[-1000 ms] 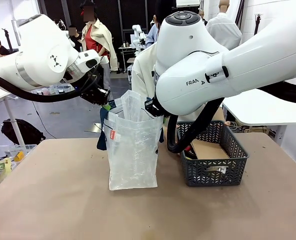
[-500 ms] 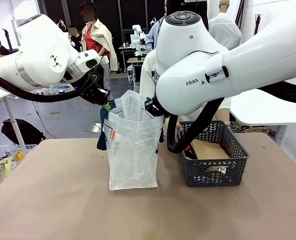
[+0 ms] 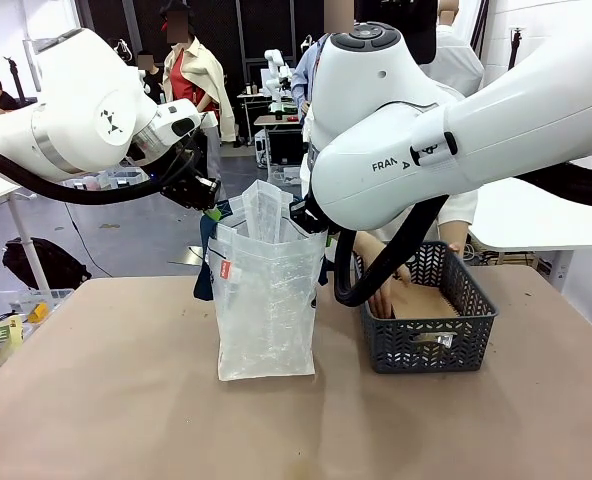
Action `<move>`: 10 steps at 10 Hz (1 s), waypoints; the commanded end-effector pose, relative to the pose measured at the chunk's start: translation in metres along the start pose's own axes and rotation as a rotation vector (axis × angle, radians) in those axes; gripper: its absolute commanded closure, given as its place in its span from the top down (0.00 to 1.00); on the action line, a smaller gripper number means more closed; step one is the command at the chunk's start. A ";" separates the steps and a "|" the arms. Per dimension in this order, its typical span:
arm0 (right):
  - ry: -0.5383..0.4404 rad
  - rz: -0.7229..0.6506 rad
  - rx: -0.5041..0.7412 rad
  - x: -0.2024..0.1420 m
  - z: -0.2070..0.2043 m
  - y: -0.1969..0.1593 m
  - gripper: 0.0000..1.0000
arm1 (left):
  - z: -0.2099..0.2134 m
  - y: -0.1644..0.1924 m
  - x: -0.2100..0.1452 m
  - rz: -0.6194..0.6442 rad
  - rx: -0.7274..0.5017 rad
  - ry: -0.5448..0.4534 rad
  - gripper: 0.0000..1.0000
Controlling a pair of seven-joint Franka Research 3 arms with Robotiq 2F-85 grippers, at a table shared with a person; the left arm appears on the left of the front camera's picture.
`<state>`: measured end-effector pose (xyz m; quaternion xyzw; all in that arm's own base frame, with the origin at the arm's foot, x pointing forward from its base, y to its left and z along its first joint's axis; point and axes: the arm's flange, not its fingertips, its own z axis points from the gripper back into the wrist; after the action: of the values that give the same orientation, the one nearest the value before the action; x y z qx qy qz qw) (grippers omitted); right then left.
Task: Transfer purchased items from the store into the shopping bag.
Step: Move the Reusable shopping bag to the right side of the table.
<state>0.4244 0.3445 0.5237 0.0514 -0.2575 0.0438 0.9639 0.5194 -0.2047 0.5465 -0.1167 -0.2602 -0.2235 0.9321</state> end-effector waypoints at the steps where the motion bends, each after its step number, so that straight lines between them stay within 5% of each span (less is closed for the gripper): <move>1: 0.008 -0.013 0.007 -0.001 0.000 0.000 0.00 | 0.000 0.002 0.003 0.007 0.001 -0.004 0.00; 10: 0.008 -0.013 0.007 -0.001 0.000 0.000 0.00 | 0.000 0.002 0.003 0.007 0.001 -0.004 0.00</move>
<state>0.4244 0.3445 0.5237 0.0514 -0.2575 0.0438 0.9639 0.5194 -0.2047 0.5465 -0.1167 -0.2601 -0.2235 0.9321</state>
